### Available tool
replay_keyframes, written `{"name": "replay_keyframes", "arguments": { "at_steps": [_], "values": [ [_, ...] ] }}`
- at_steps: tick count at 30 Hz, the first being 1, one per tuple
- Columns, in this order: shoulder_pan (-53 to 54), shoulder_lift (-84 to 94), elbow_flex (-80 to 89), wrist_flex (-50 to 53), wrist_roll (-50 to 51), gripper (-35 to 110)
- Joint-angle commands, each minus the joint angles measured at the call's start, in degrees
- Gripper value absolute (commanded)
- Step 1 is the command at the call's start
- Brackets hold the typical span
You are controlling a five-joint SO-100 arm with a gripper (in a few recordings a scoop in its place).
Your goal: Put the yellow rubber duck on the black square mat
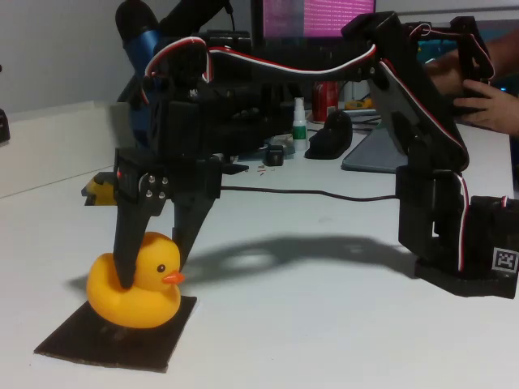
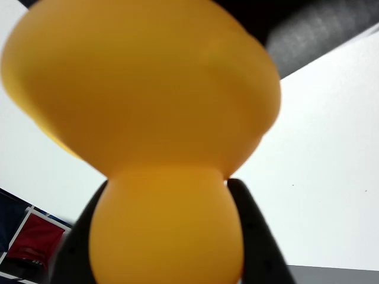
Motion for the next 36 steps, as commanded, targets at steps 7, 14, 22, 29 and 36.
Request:
{"name": "replay_keyframes", "arguments": {
  "at_steps": [7,14,22,29,36],
  "values": [
    [-0.1,-0.6,-2.5,-0.4,-0.2,10],
    [-0.1,-1.0,-3.1,-0.4,-0.2,10],
    [-0.1,-1.1,-3.0,0.1,-0.4,11],
    [-0.2,-1.1,-3.0,0.3,-0.7,27],
    [-0.2,-1.1,-3.0,0.3,-0.7,30]
  ]
}}
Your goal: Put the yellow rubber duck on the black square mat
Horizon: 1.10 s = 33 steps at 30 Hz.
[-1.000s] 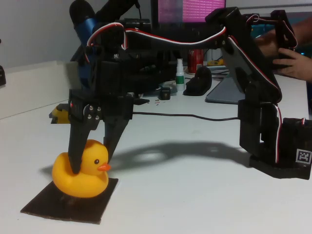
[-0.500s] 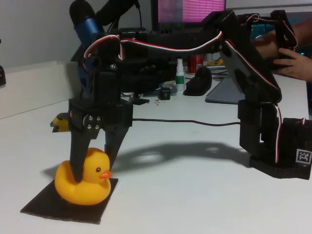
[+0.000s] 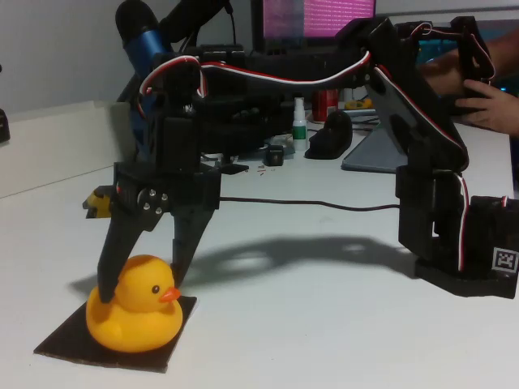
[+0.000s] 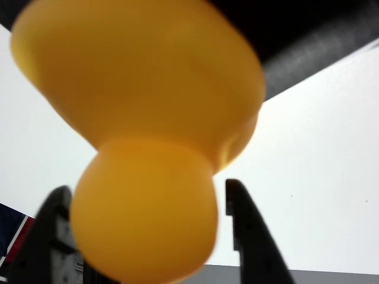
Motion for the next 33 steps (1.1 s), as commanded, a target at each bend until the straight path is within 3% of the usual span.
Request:
{"name": "replay_keyframes", "arguments": {
  "at_steps": [1,11,22,33],
  "values": [
    [-0.1,2.3,-1.9,0.3,-0.7,30],
    [0.3,12.0,-1.2,0.7,-0.7,30],
    [0.8,18.3,-1.8,16.4,-0.4,30],
    [5.2,38.6,-1.3,17.2,3.7,30]
  ]
}}
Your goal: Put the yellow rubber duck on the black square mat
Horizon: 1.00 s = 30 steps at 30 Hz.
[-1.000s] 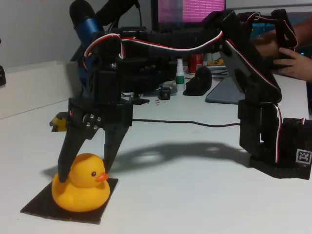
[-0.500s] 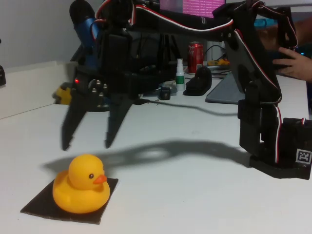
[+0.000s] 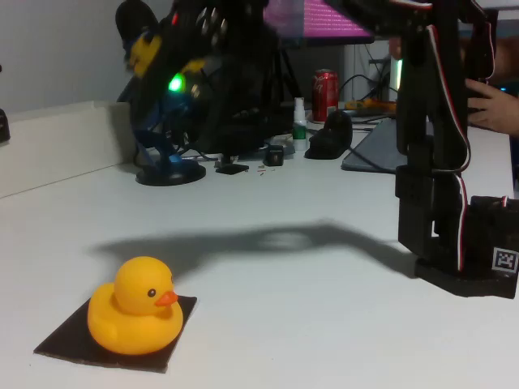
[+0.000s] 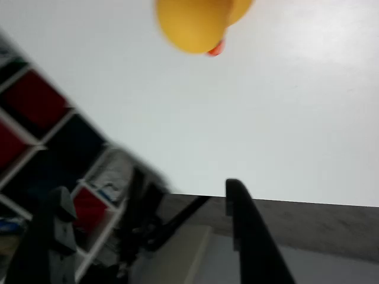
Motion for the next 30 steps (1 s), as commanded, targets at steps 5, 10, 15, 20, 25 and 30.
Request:
{"name": "replay_keyframes", "arguments": {
  "at_steps": [5,10,15,20,25,30],
  "values": [
    [13.2,9.8,-1.3,1.2,4.7,30],
    [26.0,15.2,-1.3,1.2,6.5,30],
    [39.0,19.2,-1.2,1.3,10.4,30],
    [47.3,20.0,0.9,1.3,17.9,30],
    [47.6,24.7,11.7,1.1,22.4,30],
    [47.4,41.0,24.5,-0.1,23.0,20]
  ]
}}
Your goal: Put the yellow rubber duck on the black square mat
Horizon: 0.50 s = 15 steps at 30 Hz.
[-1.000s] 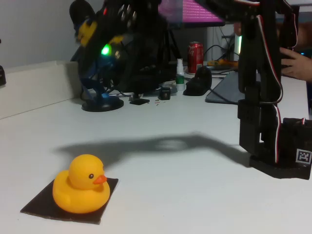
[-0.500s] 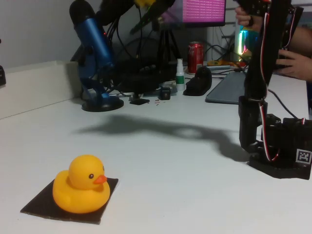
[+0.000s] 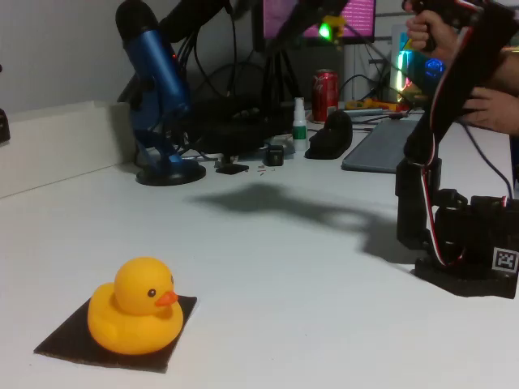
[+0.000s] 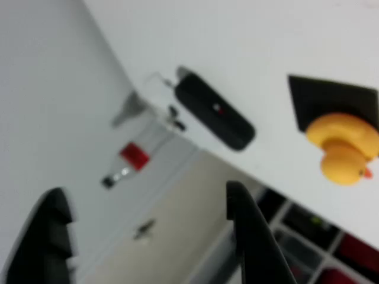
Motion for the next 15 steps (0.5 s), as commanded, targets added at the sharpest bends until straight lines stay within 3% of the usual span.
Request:
{"name": "replay_keyframes", "arguments": {
  "at_steps": [1,7,15],
  "values": [
    [1.3,10.3,8.7,-1.3,-0.1,17],
    [1.2,27.8,30.5,-12.7,-0.5,4],
    [1.3,50.0,69.8,-30.4,-0.6,4]
  ]
}}
